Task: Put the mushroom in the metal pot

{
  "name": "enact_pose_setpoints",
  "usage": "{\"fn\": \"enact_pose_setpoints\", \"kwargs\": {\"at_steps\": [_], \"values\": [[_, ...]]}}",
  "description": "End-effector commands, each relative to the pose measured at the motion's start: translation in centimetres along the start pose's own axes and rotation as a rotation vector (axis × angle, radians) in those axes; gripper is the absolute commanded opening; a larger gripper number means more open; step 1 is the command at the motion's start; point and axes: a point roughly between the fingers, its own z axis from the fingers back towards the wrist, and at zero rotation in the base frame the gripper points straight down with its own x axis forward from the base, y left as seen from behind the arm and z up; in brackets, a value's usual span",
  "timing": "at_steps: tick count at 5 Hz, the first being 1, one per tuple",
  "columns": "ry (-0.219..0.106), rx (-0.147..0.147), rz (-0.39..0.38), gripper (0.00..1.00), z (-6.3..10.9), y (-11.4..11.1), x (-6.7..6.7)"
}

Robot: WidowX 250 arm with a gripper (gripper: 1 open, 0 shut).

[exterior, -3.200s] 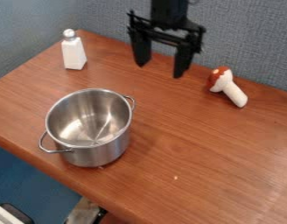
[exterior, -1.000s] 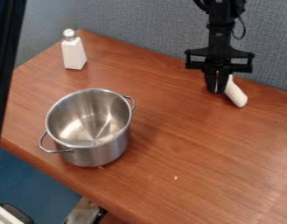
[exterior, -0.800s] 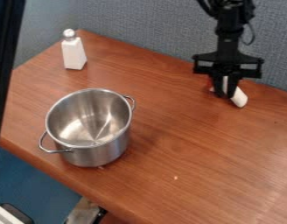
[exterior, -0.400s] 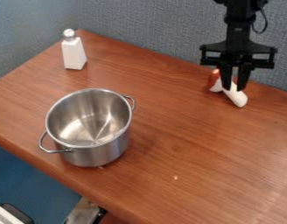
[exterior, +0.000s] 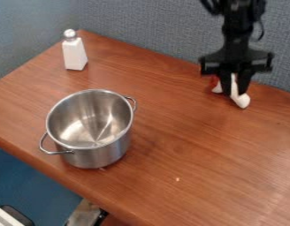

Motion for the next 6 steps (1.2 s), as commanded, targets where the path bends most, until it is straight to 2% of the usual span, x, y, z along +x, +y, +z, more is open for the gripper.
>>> {"fn": "enact_pose_setpoints", "kwargs": {"at_steps": [1, 2, 3, 4, 5, 6], "values": [[-0.06, -0.022, 0.097, 0.0, -0.3, 0.1, 1.4], [-0.056, -0.024, 0.193, 1.0, 1.4, -2.5, 1.6], [-0.052, -0.014, 0.302, 0.0, 1.9, -5.5, 2.1], [-0.093, -0.017, 0.279, 1.0, 2.5, -4.9, 3.1], [-0.123, -0.021, 0.267, 0.0, 3.3, -4.2, 4.0], [-0.168, -0.045, 0.293, 1.0, 3.5, -3.3, 3.9]]}}
